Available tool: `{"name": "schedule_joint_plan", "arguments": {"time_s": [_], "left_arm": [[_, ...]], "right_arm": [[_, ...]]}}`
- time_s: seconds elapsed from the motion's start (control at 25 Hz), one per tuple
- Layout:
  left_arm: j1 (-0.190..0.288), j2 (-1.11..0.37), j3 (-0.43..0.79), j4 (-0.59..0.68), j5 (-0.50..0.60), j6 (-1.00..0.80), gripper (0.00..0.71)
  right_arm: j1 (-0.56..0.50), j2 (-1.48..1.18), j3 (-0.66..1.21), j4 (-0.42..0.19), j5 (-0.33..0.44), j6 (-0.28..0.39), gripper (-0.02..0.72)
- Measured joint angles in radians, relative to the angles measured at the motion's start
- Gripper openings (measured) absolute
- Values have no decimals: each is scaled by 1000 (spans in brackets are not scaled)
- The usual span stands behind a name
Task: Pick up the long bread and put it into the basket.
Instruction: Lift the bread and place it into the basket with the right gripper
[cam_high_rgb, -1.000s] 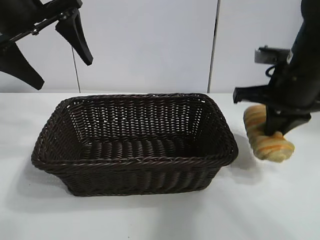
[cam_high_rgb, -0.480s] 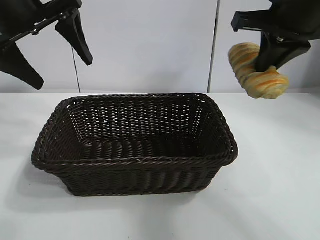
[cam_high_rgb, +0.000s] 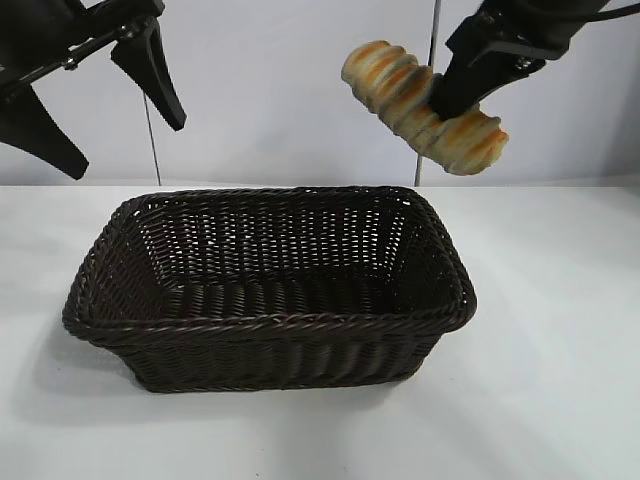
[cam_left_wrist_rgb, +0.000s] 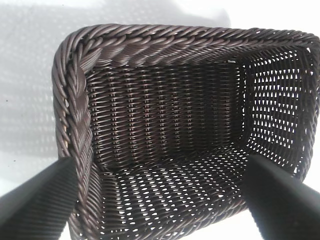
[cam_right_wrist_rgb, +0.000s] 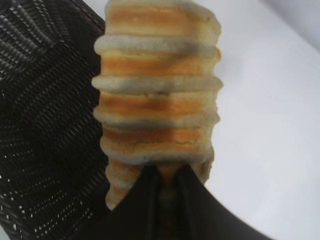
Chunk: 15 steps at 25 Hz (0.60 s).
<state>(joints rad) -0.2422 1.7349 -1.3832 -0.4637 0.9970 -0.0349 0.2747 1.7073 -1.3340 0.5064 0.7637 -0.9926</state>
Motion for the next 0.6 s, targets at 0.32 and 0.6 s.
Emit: {"name": "schedule_joint_plan", "arguments": {"time_s": [0.32, 0.6], "left_arm": [[0, 0, 0, 0, 0, 0, 649], [0, 0, 0, 0, 0, 0, 649]], "right_arm": [[159, 103, -29, -25, -8, -37, 50], [185, 198, -29, -49, -73, -29, 51]]}}
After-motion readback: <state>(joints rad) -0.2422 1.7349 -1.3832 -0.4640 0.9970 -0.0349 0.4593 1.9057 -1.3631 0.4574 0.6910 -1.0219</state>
